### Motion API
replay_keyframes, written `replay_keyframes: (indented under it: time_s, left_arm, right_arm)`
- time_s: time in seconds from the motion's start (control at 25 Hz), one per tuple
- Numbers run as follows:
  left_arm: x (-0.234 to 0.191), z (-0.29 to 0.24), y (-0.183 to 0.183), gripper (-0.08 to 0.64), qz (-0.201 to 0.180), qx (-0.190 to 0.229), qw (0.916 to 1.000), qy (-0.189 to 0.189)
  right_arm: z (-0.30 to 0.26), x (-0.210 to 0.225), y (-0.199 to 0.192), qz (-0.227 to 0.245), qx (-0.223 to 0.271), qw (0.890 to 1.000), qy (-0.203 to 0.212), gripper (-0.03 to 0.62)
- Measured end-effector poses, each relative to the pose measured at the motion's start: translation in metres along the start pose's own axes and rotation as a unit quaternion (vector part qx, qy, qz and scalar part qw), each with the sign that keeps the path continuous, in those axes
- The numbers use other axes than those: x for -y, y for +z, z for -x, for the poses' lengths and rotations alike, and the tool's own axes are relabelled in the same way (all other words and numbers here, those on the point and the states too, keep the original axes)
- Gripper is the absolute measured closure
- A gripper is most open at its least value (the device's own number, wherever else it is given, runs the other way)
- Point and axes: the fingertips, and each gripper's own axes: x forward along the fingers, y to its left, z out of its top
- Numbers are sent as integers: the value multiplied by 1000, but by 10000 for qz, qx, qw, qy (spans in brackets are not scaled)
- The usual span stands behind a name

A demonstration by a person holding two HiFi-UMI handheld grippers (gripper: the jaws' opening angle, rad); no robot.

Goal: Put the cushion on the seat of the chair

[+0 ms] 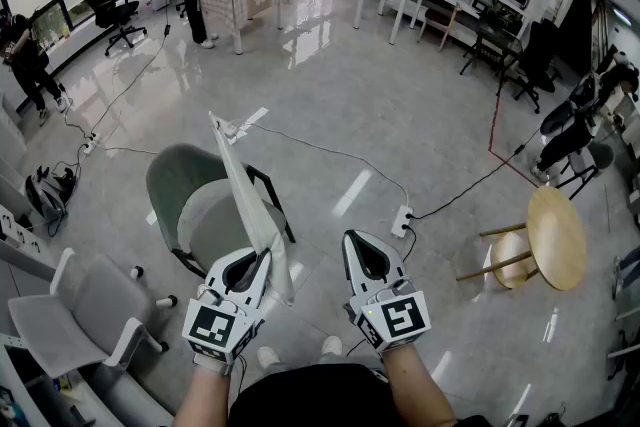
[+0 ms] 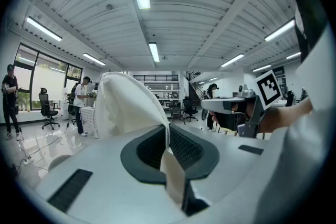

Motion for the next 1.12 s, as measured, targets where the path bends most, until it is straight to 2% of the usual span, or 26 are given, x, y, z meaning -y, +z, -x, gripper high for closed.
replay_keyframes:
  time_s: [0.36, 0.64, 0.76, 0.92, 1.12]
  left_arm:
    - [25, -22, 11, 531, 134, 125, 9998, 65]
    - [42, -33, 8, 531, 84, 92, 9995, 281]
    - [52, -37, 7, 531, 104, 51, 9992, 374]
    - [65, -46, 6, 531, 72, -53, 9990, 427]
    - [62, -55, 3, 531, 42, -119, 9986, 522]
  right_arm:
    - [11, 28, 3, 0, 28, 10000, 85, 586]
    - [21, 41, -3, -162, 61, 9990, 422, 584]
    - [28, 51, -6, -154, 39, 9987, 487, 584]
    - [31, 70, -13, -401, 1, 9978, 527, 584]
    - [19, 78, -19, -452, -69, 9968, 654, 584]
